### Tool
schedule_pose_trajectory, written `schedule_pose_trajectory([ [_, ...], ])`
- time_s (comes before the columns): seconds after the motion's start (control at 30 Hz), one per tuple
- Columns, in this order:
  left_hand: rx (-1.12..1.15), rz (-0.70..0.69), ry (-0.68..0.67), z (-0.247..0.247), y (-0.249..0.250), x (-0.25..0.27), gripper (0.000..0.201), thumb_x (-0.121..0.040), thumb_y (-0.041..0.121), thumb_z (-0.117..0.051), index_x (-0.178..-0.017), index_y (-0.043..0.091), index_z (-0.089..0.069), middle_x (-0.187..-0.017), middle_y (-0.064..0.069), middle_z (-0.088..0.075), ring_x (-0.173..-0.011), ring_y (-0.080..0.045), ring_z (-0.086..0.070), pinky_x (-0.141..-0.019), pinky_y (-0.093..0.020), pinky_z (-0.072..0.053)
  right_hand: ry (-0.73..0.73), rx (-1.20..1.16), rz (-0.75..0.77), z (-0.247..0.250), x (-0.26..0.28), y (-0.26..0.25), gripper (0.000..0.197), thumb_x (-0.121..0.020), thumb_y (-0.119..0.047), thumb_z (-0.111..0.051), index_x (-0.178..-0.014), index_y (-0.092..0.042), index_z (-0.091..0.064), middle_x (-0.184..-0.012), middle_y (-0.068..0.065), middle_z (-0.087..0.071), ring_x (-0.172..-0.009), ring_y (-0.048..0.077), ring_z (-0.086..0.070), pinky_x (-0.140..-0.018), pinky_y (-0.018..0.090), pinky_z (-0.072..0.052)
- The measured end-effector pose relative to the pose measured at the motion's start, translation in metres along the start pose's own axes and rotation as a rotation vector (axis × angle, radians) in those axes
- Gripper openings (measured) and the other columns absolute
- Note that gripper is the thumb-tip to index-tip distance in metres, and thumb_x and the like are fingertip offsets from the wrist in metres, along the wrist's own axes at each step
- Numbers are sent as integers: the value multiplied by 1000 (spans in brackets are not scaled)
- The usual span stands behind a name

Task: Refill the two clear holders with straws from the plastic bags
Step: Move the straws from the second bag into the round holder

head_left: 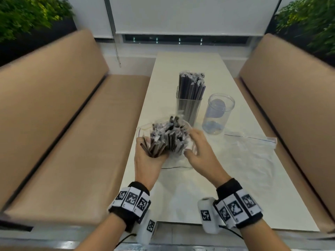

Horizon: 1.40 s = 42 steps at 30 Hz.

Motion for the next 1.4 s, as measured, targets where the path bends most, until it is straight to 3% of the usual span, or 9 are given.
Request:
schedule_pose_trajectory([
  [0.1, 70, -12, 1, -13, -1, 4, 69, -65, 4, -85, -114, 29, -42, -121, -6, -53, -99, 14, -57, -81, -12, -53, -272, -379, -230, -24, 4, 13, 66, -81, -13, -57, -142, -30, -37, -145, -6, -45, -135, 6, -43, -111, 31, -38],
  [0.2, -67, -15, -144, -26, -8, 14, 73, -76, 4, -75, -118, 33, -23, -123, -6, -28, -95, 35, -35, -71, 0, -43, -280, -492, -275, -33, 4, 22, 75, -84, -2, -72, -144, -25, -34, -137, -5, -54, -119, -2, -58, -98, 21, -48],
  [0.33, -55, 107, -675, -27, -17, 26, 86, -75, 23, -81, -123, 67, -23, -134, 4, -31, -127, -6, -41, -98, -13, -39, -7, -352, -333, -7, 0, 49, 53, -76, -16, -79, -125, -19, -60, -119, 1, -70, -112, 13, -65, -100, 40, -51],
  [0.47, 190, 193, -530, 19, -20, -3, 43, -77, 7, -79, -113, 22, -61, -130, 12, -60, -132, -16, -51, -93, -22, -50, -30, -321, -369, 10, 3, 69, 46, -77, -23, -78, -120, -15, -65, -119, 7, -71, -117, 26, -63, -104, 54, -46],
  [0.73, -126, 2, -910, -50, 12, -21, 129, -60, 8, -92, -146, 50, -7, -147, 34, -20, -134, 21, -26, -105, -11, -32, -121, -347, -249, 7, -16, 47, 34, -91, -9, -65, -125, -11, -61, -120, 11, -70, -113, 26, -66, -95, 42, -53],
  [0.83, -64, 28, -822, -66, 18, -27, 123, -58, 12, -94, -148, 46, -18, -153, 21, -31, -138, -2, -40, -102, -35, -48, -185, -567, -312, 12, -15, 49, 39, -95, 0, -57, -133, -7, -55, -127, 19, -65, -118, 35, -62, -98, 48, -52],
  [0.97, -19, 132, -570, -58, 0, -38, 87, -60, 25, -92, -134, 11, -48, -120, -9, -67, -108, -28, -66, -75, -23, -57, -254, -947, -452, 39, -15, 59, 50, -85, -4, -45, -135, -10, -53, -131, 12, -63, -119, 37, -57, -102, 52, -46],
  [1.13, 159, 29, -183, -65, 19, -21, 86, -65, -4, -85, -136, 8, -38, -122, -11, -65, -109, -22, -68, -82, -30, -59, -33, -104, -83, 62, -43, 23, 42, -92, -29, -64, -131, -22, -53, -139, -3, -51, -130, 8, -48, -113, 33, -39],
  [1.4, 264, 10, -58, -83, -8, -16, 112, -59, 1, -90, -142, 29, -19, -141, -12, -51, -124, -23, -59, -102, -52, -49, 61, -154, -94, 30, -56, 39, 26, -89, -32, -68, -106, -13, -64, -105, 8, -67, -98, 19, -64, -88, 44, -52],
])
Point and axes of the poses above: each hand's wrist, its own x-axis away from the middle knuckle, its own z-axis out of the back of the hand, y = z × x, the point moved 6 cm from there along -x, towards the middle knuckle
